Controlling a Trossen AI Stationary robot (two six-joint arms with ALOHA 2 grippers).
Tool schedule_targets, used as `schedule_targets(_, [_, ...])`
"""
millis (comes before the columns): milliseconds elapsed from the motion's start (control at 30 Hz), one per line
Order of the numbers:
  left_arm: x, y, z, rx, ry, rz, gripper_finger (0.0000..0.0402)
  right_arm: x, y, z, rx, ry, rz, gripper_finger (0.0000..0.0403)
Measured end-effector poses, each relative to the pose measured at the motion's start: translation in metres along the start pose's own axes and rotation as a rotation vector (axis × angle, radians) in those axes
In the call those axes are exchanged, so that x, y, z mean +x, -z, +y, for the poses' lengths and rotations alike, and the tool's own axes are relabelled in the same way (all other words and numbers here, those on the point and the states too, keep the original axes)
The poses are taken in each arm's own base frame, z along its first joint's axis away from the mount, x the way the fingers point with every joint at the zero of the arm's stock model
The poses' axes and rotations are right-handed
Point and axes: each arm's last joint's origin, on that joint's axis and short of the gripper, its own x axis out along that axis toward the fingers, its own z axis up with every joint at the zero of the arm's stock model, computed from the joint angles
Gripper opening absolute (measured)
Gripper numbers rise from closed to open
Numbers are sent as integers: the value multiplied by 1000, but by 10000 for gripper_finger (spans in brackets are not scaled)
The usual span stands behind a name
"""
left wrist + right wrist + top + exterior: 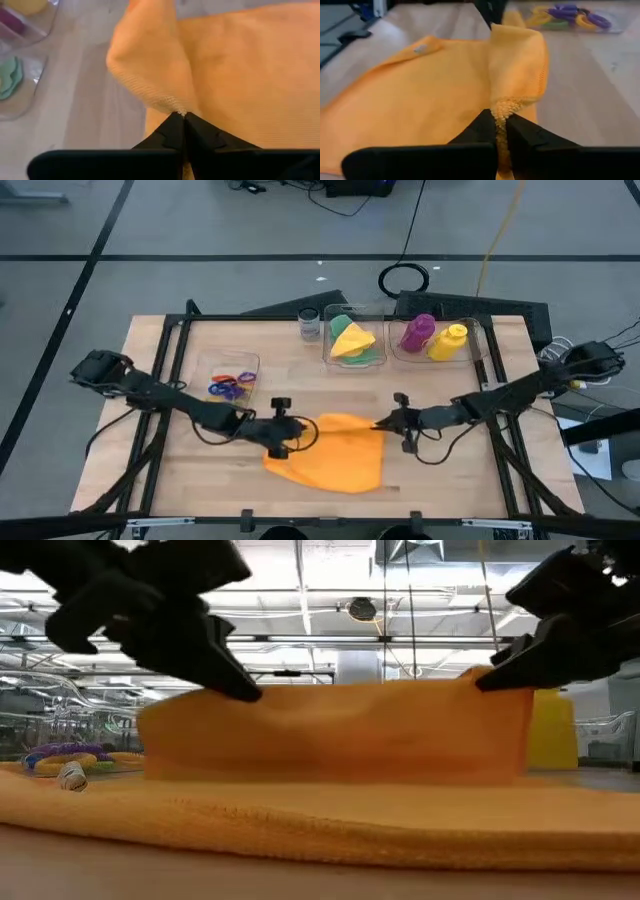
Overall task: Pick & Place Sports Items
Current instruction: Fold the orange towel
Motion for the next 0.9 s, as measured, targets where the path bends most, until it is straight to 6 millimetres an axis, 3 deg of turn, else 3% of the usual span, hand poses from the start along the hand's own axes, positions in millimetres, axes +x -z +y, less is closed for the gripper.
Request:
schedule_targets(467, [-16, -4, -28, -47, 50, -7, 0, -6, -2, 30, 8, -70, -54, 0])
schedule_targets(900, [-23, -3, -44, -82, 172, -12, 0, 27, -1, 63, -33, -110, 30, 0])
